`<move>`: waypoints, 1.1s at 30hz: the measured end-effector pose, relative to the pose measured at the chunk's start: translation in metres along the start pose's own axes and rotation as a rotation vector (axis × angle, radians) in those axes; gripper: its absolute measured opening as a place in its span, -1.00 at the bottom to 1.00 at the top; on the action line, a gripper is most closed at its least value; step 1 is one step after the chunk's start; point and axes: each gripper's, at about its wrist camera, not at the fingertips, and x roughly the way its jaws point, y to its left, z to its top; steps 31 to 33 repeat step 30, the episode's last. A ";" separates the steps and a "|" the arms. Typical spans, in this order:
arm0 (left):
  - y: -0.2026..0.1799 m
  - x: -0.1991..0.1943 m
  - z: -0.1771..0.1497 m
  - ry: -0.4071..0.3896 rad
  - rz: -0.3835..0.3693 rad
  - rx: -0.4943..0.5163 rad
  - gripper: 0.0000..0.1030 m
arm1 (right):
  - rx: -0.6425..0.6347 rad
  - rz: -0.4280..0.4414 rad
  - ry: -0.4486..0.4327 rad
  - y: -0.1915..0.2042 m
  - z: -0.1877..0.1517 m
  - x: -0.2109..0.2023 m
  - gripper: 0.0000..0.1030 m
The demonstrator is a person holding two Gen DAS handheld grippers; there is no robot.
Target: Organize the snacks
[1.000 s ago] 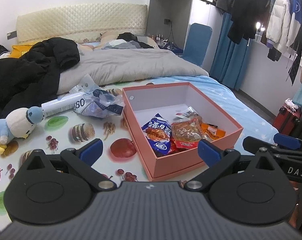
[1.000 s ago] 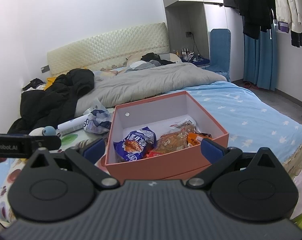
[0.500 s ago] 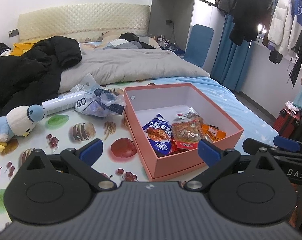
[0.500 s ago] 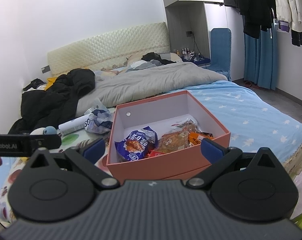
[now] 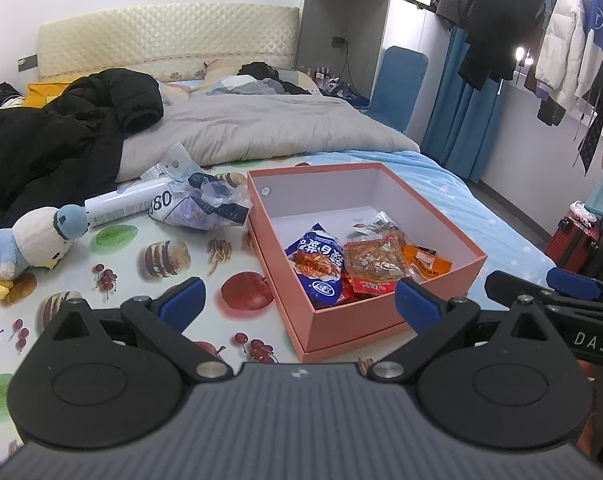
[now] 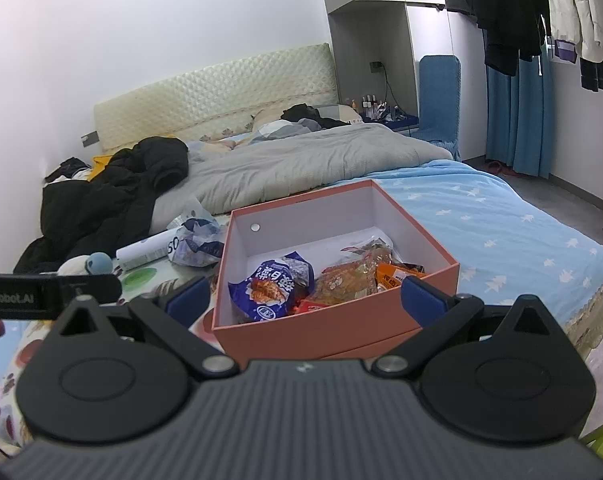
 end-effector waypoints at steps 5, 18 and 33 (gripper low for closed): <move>0.000 -0.001 0.000 -0.001 0.000 -0.001 0.98 | -0.001 -0.002 -0.001 0.000 0.001 0.000 1.00; 0.002 0.000 -0.001 0.005 0.000 -0.005 0.99 | -0.001 -0.005 -0.001 -0.001 0.000 0.000 1.00; 0.002 -0.001 -0.001 0.003 0.003 -0.012 0.99 | 0.000 -0.004 -0.005 -0.001 0.000 0.000 1.00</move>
